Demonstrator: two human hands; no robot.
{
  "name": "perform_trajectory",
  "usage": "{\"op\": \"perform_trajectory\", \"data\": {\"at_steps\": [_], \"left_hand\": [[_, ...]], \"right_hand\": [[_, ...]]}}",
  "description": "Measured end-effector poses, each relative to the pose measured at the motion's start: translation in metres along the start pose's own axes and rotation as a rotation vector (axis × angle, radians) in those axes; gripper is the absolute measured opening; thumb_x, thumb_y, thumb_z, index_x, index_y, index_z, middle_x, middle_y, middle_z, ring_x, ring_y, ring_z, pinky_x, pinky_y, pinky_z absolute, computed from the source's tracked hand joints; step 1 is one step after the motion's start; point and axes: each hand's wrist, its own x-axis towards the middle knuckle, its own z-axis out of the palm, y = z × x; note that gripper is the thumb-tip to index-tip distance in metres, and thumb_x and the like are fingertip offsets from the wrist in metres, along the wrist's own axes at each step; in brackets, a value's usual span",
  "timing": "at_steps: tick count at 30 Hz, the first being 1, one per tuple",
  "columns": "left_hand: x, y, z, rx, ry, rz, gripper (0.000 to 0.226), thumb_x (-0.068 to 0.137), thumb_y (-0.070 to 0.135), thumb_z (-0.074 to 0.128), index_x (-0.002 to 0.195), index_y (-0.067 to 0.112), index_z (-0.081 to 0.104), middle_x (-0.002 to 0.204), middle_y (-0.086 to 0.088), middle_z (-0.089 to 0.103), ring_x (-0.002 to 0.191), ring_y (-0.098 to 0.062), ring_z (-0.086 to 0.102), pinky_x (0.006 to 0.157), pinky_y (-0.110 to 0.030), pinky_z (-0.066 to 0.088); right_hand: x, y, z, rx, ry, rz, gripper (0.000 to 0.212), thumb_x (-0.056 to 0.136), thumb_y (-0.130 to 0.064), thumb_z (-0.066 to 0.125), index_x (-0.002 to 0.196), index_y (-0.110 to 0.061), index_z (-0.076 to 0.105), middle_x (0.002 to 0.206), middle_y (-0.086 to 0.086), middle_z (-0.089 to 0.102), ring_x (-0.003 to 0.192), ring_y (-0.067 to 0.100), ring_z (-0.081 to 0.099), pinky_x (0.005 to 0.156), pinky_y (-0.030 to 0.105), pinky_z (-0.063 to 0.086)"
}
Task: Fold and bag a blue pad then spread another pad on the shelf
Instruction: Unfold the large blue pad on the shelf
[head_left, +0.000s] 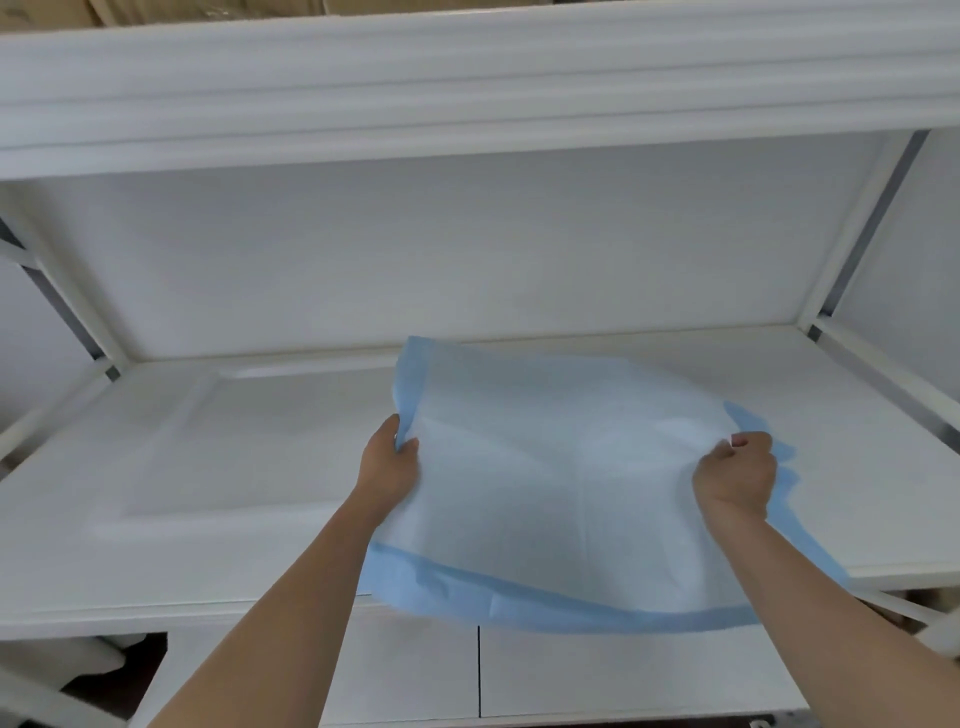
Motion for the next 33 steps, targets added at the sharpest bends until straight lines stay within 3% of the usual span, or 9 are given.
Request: {"op": "perform_trajectory", "data": {"at_steps": [5,8,11,17,25,31,33], "left_hand": [[0.001,-0.020,-0.028,0.007,0.063,-0.031,0.015,0.095,0.005,0.041,0.104,0.005,0.053,0.072,-0.001,0.045,0.065,-0.018,0.042,0.059,-0.028,0.035],[0.005,-0.033,-0.045,0.018,0.091,-0.068,0.016,0.095,0.006,0.041,0.106,0.005,0.052,0.073,-0.001,0.046,0.071,-0.023,0.046,0.067,-0.032,0.038],[0.010,-0.040,-0.059,0.030,0.132,-0.122,0.024,0.096,0.009,0.042,0.118,0.004,0.050,0.089,-0.012,0.052,0.086,-0.036,0.053,0.078,-0.042,0.046],[0.012,-0.060,-0.099,0.025,0.267,-0.143,0.006,0.094,0.005,0.042,0.094,0.004,0.048,0.070,-0.002,0.041,0.070,-0.023,0.042,0.067,-0.032,0.035],[0.010,-0.090,-0.140,0.071,0.379,-0.183,0.011,0.094,0.005,0.043,0.102,0.002,0.051,0.086,-0.010,0.047,0.079,-0.022,0.044,0.075,-0.036,0.039],[0.020,-0.115,-0.161,0.049,0.371,-0.210,0.012,0.094,0.006,0.044,0.103,0.001,0.051,0.084,-0.009,0.048,0.078,-0.022,0.045,0.073,-0.036,0.040],[0.030,-0.120,-0.178,0.055,0.351,-0.200,0.012,0.094,0.005,0.044,0.101,-0.002,0.051,0.077,-0.009,0.046,0.072,-0.023,0.044,0.066,-0.033,0.037]], "right_hand": [[-0.021,-0.016,0.024,0.024,-0.028,-0.046,0.018,0.099,-0.014,0.040,0.112,-0.004,0.045,0.107,0.022,0.057,0.090,0.037,0.059,0.068,0.038,0.042],[-0.031,-0.029,0.040,0.028,-0.051,-0.064,0.018,0.098,-0.014,0.040,0.113,-0.005,0.046,0.106,0.022,0.058,0.093,0.037,0.059,0.069,0.041,0.043],[-0.034,-0.044,0.055,0.042,-0.075,-0.076,0.017,0.098,-0.015,0.040,0.112,-0.008,0.046,0.108,0.020,0.058,0.094,0.037,0.059,0.072,0.043,0.045],[-0.052,-0.080,0.096,0.083,-0.175,-0.148,0.018,0.098,-0.016,0.041,0.113,-0.007,0.047,0.109,0.017,0.057,0.096,0.035,0.058,0.070,0.038,0.040],[-0.081,-0.104,0.134,0.117,-0.244,-0.219,0.017,0.096,-0.017,0.044,0.110,-0.009,0.050,0.112,0.017,0.055,0.098,0.036,0.056,0.077,0.042,0.043],[-0.102,-0.107,0.157,0.109,-0.223,-0.226,0.016,0.096,-0.018,0.045,0.109,-0.010,0.050,0.109,0.017,0.057,0.097,0.037,0.057,0.078,0.045,0.045],[-0.117,-0.108,0.169,0.115,-0.208,-0.200,0.014,0.097,-0.018,0.045,0.107,-0.011,0.050,0.107,0.016,0.057,0.095,0.037,0.057,0.076,0.044,0.045]]}}
